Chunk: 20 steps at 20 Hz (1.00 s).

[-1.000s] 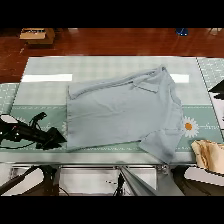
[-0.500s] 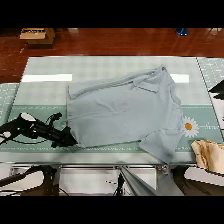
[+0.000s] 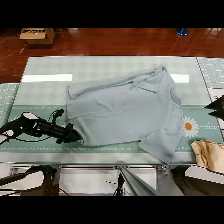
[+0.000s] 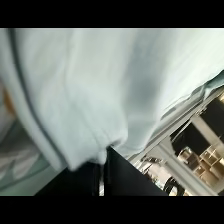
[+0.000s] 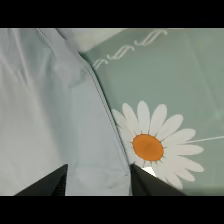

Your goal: Fold the shirts.

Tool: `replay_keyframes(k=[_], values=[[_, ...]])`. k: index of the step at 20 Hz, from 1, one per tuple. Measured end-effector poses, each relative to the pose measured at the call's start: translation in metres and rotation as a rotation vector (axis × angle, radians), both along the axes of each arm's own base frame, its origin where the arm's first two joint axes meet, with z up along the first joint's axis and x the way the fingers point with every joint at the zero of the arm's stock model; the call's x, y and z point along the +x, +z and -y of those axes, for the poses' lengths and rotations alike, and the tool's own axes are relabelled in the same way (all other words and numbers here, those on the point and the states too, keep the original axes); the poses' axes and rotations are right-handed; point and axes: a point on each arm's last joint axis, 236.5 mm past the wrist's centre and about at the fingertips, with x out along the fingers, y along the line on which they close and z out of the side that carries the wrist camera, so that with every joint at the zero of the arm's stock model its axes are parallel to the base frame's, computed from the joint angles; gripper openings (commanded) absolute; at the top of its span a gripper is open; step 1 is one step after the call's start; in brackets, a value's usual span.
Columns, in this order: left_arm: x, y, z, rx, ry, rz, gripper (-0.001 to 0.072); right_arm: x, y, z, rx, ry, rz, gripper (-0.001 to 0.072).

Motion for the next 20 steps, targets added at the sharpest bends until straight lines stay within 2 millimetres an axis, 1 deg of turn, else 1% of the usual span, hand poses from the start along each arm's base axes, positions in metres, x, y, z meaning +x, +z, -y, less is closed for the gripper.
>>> replay_keyframes(k=[3, 6, 8, 13, 14, 15, 16, 17, 18, 19, 20], values=[[0.016, 0.002, 0.004, -0.018, 0.039, 0.061, 0.0023, -0.024, -0.034, -0.019, 0.046, 0.019, -0.071, 0.0481], [0.023, 0.005, 0.007, -0.039, 0.045, 0.099, 0.0023, -0.050, -0.063, -0.036, 0.043, 0.076, -0.151, 0.0481], [0.026, 0.006, 0.009, -0.049, 0.045, 0.116, 0.0023, -0.055, -0.075, -0.045, 0.038, 0.104, -0.164, 0.0481], [0.030, 0.010, 0.012, -0.070, 0.056, 0.135, 0.0023, -0.048, -0.092, -0.075, 0.009, 0.213, -0.174, 0.0469], [0.033, 0.011, 0.013, -0.076, 0.064, 0.143, 0.0023, -0.050, -0.094, -0.084, 0.019, 0.236, -0.200, 0.0446], [0.035, 0.012, 0.013, -0.082, 0.068, 0.151, 0.0023, -0.052, -0.098, -0.091, 0.017, 0.260, -0.224, 0.0338], [0.038, 0.014, 0.015, -0.091, 0.074, 0.161, 0.0023, -0.052, -0.103, -0.097, 0.018, 0.280, -0.242, 0.0191], [0.042, 0.017, 0.016, -0.101, 0.080, 0.171, 0.0022, -0.051, -0.107, -0.104, 0.016, 0.302, -0.247, 0.0067], [0.046, 0.021, 0.017, -0.111, 0.081, 0.185, 0.0022, -0.048, -0.108, -0.111, 0.023, 0.320, -0.243, 0.0032], [0.053, 0.026, 0.017, -0.119, 0.078, 0.209, 0.0021, -0.043, -0.107, -0.116, 0.023, 0.342, -0.224, 0.0032], [0.062, 0.034, 0.017, -0.130, 0.070, 0.241, 0.0019, -0.033, -0.103, -0.121, 0.023, 0.357, -0.179, 0.0032]])
